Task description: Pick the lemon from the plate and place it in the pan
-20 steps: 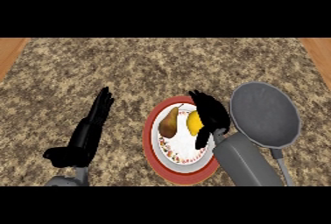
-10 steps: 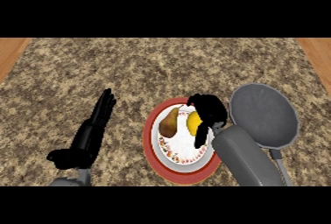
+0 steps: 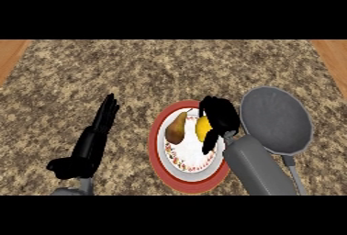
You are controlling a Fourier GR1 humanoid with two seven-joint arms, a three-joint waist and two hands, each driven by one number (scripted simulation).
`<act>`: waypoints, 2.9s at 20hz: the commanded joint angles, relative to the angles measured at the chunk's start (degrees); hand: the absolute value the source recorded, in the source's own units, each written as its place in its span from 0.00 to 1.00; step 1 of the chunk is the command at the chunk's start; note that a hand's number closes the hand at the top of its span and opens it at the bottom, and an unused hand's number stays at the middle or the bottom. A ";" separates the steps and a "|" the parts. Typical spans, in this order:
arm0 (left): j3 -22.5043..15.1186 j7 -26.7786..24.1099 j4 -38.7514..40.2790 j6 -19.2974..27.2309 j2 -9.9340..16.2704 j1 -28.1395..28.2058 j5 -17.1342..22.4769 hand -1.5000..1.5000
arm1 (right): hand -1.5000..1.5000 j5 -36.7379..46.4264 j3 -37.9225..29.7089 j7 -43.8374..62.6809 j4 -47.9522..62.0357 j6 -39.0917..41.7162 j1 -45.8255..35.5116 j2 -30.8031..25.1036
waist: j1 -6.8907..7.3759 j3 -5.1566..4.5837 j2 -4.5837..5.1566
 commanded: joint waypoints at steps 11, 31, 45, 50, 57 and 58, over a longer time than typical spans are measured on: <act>0.15 -0.02 2.06 -0.55 -0.80 -1.54 0.04 0.50 | 1.00 7.95 23.91 52.89 -23.32 -14.69 -1.68 4.01 | 0.30 0.24 0.10; 1.73 1.62 -1.43 -1.35 0.07 -0.37 0.86 0.50 | 1.00 17.98 0.03 41.87 -34.71 -29.76 12.49 -1.04 | -0.05 0.35 0.73; 0.09 0.59 1.83 -0.21 -3.20 -1.90 -1.23 0.50 | 1.00 4.83 -20.26 20.18 -12.12 -53.82 11.12 -11.98 | 0.61 0.39 1.05; 2.40 0.46 3.05 -2.19 -1.40 -2.43 -0.51 0.50 | 1.00 -2.92 -24.41 10.47 0.53 -56.13 3.36 -13.57 | 0.71 0.36 0.95; 0.93 0.63 1.43 -2.55 -1.83 -2.60 -0.67 0.50 | 0.00 -20.36 -25.48 6.19 9.61 -30.17 0.79 -14.94 | 2.06 0.49 1.47; 2.27 1.96 1.71 -2.54 -1.38 -3.70 0.09 0.50 | 0.00 -24.25 -26.55 3.55 8.87 -28.21 -0.10 -14.04 | 1.68 0.49 1.35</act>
